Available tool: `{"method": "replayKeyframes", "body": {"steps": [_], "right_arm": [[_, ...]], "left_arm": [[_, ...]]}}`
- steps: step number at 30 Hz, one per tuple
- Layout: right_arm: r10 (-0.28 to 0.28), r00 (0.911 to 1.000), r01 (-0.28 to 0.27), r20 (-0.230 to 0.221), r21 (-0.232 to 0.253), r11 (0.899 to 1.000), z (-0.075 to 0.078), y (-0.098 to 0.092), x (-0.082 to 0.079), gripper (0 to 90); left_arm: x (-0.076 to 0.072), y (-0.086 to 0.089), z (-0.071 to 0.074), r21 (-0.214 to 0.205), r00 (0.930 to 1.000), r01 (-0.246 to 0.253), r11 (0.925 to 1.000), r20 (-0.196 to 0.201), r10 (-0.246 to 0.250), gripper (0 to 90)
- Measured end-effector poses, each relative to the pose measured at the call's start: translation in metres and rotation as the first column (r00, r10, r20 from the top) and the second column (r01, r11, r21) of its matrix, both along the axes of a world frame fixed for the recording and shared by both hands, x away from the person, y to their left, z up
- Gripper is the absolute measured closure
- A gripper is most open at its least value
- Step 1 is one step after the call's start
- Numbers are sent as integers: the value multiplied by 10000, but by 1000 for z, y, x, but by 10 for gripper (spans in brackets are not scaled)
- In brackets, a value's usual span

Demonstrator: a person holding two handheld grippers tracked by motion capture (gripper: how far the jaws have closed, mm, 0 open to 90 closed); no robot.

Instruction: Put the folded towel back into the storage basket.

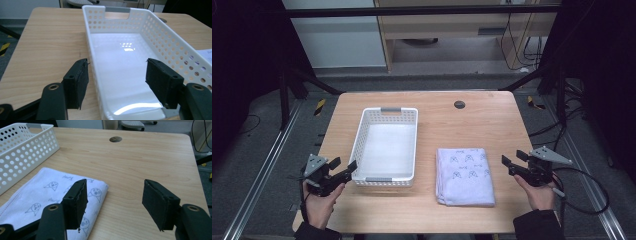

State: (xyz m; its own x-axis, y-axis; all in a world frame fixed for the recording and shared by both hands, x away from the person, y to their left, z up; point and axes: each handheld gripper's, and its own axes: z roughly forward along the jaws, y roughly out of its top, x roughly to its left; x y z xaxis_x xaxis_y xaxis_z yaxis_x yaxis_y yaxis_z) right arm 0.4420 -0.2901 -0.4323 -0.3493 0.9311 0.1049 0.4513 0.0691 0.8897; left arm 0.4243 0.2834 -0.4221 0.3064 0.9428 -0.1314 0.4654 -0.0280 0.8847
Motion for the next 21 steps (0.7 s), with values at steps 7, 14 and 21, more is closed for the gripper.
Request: {"method": "replayKeyframes", "body": {"steps": [7,14,21], "right_arm": [[226,9994,-236,253,405,9989,21,1,7,363],[461,9979,-483,447,483,9977,39,6,11,356],[687,9967,-704,426,398,9967,48,13,19,355]], "left_arm": [[6,-34,15,205,9975,650,9977,280,-656,341],[8,-65,28,291,9906,1243,9918,532,-1257,343],[11,-104,35,535,9797,1881,9807,606,-1912,348]]}}
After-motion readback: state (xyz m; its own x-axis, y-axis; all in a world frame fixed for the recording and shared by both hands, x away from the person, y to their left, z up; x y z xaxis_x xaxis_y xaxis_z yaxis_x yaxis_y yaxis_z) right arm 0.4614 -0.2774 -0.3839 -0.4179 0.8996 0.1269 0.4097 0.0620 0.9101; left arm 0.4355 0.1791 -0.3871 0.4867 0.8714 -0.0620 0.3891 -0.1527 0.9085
